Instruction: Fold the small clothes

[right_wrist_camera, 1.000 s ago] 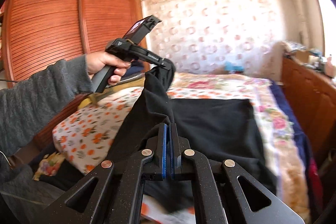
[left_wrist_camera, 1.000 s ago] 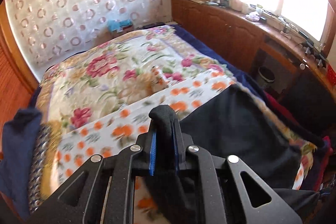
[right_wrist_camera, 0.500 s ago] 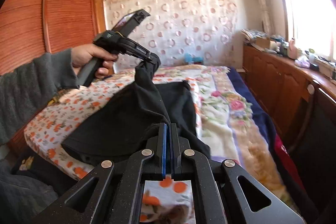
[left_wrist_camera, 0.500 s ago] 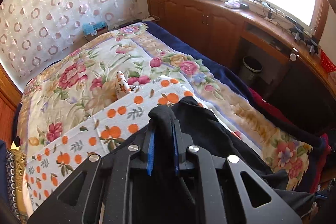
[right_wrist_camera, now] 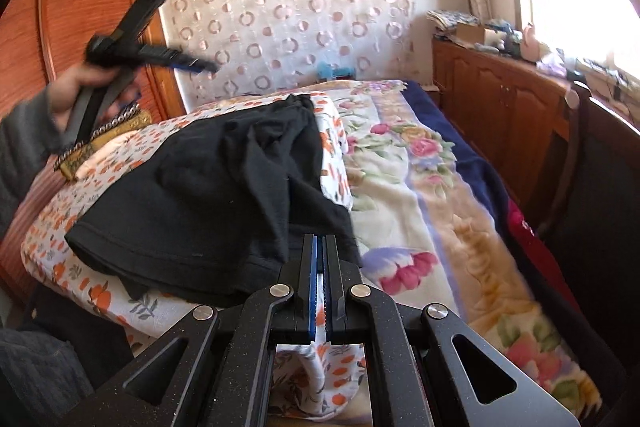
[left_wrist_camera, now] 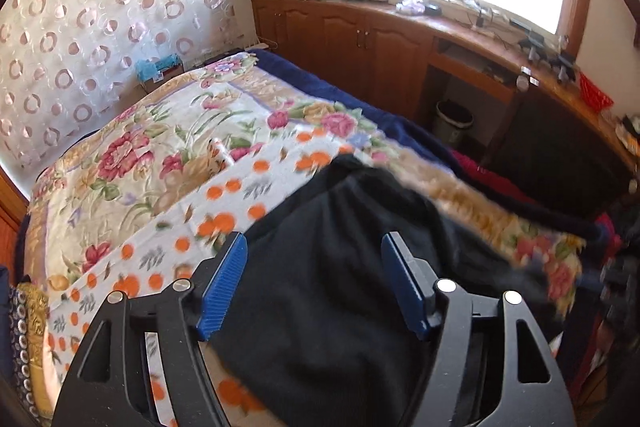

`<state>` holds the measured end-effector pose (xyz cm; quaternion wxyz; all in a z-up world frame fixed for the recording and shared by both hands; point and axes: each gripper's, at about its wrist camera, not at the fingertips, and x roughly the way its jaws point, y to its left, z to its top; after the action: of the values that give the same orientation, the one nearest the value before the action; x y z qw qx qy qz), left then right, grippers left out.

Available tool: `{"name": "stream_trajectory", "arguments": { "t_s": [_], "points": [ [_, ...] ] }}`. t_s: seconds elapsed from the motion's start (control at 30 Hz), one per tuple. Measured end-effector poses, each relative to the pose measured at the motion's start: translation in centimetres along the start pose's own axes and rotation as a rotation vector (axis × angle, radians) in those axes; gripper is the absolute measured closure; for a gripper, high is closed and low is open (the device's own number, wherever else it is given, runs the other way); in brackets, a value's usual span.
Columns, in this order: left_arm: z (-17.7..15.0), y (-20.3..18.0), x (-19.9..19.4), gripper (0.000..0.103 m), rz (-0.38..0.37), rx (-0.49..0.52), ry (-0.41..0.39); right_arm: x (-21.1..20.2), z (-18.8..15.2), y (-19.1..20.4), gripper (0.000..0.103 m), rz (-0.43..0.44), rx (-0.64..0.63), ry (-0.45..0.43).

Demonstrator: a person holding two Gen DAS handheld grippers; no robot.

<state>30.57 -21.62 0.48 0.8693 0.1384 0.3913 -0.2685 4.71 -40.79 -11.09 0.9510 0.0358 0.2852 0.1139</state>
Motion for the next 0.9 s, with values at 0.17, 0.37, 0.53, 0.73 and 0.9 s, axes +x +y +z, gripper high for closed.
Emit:
{"name": "stream_trajectory", "arguments": {
  "t_s": [0.17,0.37,0.53,0.73,0.9],
  "points": [
    [-3.3,2.2,0.9,0.032,-0.009,0.004,0.021,0.0,2.4,0.8,0.101,0.000,-0.029,-0.001],
    [-5.2,4.8,3.2,0.032,-0.010,-0.030,0.047,3.4,7.2,3.3,0.081,0.013,-0.089,0.022],
    [-5.4,6.8,3.9,0.032,-0.026,-0.057,0.028,8.1,12.0,4.7,0.055,0.050,-0.146,0.059],
    [-5.6,8.9,5.0,0.032,-0.048,-0.092,0.019,14.6,17.5,3.0,0.055,0.077,-0.154,0.136],
    [-5.6,10.2,5.9,0.035,-0.079,-0.131,0.018,20.2,20.1,1.1,0.055,0.105,-0.121,0.230]
  ]
}}
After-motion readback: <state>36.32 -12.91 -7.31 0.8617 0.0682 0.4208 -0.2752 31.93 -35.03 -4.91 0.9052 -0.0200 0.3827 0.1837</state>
